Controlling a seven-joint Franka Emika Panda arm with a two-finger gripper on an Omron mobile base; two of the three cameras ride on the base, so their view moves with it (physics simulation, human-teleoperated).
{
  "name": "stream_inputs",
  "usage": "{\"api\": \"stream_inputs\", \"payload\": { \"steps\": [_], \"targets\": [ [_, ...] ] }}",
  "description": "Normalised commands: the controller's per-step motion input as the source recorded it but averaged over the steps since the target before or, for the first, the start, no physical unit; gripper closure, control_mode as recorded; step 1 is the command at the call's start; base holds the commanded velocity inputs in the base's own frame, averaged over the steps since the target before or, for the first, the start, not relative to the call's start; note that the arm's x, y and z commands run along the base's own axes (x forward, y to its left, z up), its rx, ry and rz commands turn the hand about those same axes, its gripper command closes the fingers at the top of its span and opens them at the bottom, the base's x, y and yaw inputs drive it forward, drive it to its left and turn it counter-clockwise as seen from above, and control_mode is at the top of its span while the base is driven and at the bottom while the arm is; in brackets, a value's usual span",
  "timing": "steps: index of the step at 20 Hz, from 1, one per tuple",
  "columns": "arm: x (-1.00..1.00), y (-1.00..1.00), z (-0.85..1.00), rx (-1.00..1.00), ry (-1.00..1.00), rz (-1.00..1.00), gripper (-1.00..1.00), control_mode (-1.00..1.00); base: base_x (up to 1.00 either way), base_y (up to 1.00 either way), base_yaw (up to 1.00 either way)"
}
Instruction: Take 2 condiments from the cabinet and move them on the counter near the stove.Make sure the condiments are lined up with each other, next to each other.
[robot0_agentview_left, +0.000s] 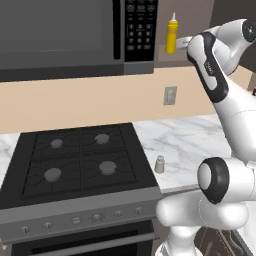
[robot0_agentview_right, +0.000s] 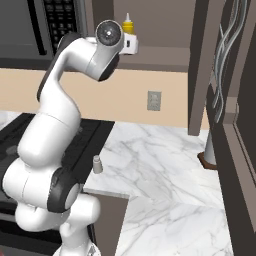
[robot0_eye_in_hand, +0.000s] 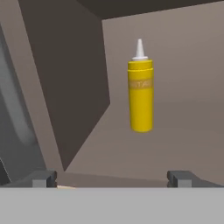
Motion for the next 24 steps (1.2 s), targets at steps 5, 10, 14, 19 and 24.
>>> {"api": "stream_inputs", "payload": {
  "steps": [5, 10, 14, 19, 24],
  "targets": [
    [0.23, -0.04, 0.15, 0.00, 0.00, 0.02, -1.00, -1.00, 0.00, 0.00, 0.00],
    [0.24, -0.06, 0.09, 0.00, 0.00, 0.02, -1.00, -1.00, 0.00, 0.00, 0.00],
    [0.28, -0.08, 0.00, 0.00, 0.00, 0.02, -1.00, -1.00, 0.00, 0.00, 0.00],
    [0.27, -0.03, 0.00, 0.00, 0.00, 0.03, -1.00, -1.00, 0.00, 0.00, 0.00],
    [0.23, 0.00, 0.00, 0.00, 0.00, 0.03, -1.00, -1.00, 0.00, 0.00, 0.00]
  ]
}}
